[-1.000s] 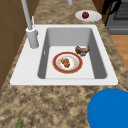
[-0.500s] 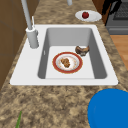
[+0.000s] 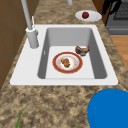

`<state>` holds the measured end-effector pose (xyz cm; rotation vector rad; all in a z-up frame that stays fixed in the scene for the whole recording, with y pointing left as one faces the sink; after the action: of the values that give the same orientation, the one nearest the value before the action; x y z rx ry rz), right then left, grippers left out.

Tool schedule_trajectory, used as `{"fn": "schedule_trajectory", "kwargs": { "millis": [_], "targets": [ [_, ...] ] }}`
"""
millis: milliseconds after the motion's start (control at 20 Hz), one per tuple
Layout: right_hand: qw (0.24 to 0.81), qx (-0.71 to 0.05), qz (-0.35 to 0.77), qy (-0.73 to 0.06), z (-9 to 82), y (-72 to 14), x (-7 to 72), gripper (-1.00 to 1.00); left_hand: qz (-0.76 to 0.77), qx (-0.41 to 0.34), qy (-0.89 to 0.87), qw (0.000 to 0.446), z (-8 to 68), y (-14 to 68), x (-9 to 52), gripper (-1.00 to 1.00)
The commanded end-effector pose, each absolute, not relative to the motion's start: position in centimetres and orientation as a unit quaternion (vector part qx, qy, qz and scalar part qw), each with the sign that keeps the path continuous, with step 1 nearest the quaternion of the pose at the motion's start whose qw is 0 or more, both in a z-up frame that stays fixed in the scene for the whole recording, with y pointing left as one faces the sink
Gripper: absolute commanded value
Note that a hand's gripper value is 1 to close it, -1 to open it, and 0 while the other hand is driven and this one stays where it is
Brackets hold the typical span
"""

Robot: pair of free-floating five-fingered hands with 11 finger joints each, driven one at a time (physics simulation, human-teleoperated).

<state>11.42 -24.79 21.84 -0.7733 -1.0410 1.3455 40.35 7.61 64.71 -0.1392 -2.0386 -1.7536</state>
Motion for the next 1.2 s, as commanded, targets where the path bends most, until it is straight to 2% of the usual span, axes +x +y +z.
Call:
{"fn": "schedule_trajectory", "kwargs": {
  "millis": [0,650,1150],
  "targets": [
    [0.594,-0.333,0.579,-0.448,21.8,-24.8,11.4,0.0,-0.669,-0.04,-0.71,0.215,64.7,8.3,37.3,1.0],
    [0.594,-0.333,0.579,-0.448,21.8,-24.8,11.4,0.0,-0.689,-0.025,-0.691,0.216,62.9,10.9,26.6,1.0],
    [0.594,-0.333,0.579,-0.448,21.8,-24.8,11.4,0.0,-0.669,-0.036,-0.713,0.208,56.7,14.3,18.5,1.0]
  ]
}}
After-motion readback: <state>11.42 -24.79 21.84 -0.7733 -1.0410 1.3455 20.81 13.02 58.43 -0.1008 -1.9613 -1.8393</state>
